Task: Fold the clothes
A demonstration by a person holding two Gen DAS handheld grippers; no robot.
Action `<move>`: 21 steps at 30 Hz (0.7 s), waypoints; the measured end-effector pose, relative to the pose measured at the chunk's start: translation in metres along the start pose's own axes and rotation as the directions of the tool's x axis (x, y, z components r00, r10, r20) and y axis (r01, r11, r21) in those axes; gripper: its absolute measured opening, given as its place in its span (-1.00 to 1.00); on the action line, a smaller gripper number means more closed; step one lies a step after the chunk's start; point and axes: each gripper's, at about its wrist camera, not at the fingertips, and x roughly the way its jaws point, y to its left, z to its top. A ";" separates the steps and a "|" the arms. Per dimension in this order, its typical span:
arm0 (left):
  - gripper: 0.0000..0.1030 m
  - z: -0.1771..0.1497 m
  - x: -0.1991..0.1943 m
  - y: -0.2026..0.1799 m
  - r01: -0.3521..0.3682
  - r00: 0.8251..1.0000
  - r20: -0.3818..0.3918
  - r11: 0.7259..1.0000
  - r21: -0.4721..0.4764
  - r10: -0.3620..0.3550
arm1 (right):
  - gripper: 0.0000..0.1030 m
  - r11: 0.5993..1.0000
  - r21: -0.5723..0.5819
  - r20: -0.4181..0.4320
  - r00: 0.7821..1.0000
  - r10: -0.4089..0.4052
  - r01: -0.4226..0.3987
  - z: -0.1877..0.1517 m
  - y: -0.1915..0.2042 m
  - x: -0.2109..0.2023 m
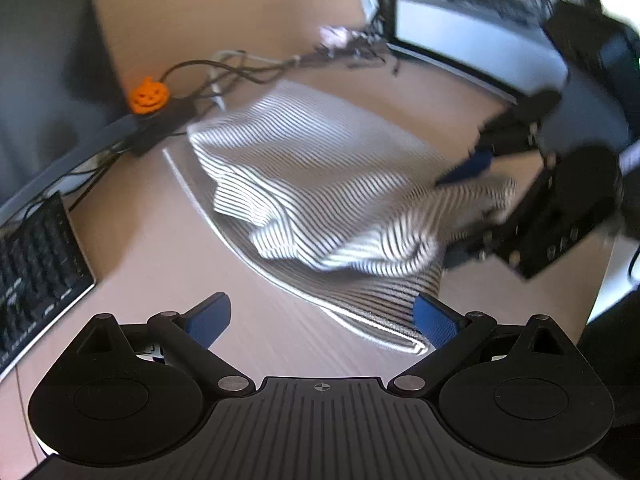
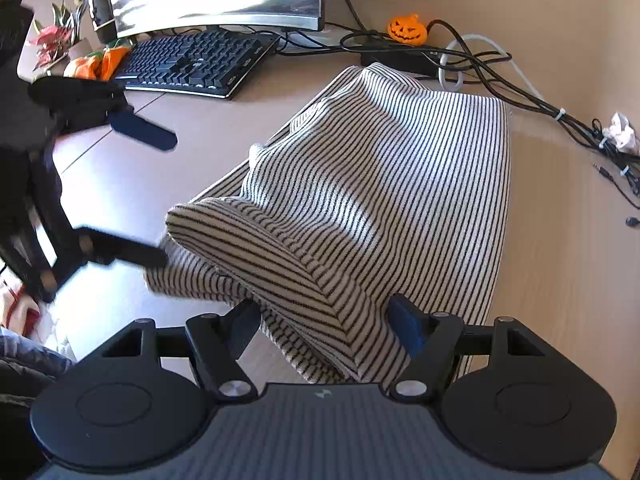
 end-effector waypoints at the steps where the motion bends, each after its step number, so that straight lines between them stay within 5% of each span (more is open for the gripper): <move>1: 0.95 0.001 0.005 -0.002 -0.005 1.000 -0.012 1.000 0.008 0.005 | 0.39 1.000 0.003 0.001 1.000 0.001 -0.001 0.001 -0.001 0.001; 7: 0.95 0.011 0.027 -0.008 -0.048 0.998 -0.047 0.997 0.065 0.051 | 0.39 1.000 0.018 0.007 1.000 0.005 -0.005 0.002 -0.004 0.000; 21: 0.95 0.013 0.012 -0.002 0.013 1.000 -0.014 0.990 0.140 -0.011 | 0.39 0.972 0.220 0.014 0.996 0.083 -0.085 0.008 -0.033 0.006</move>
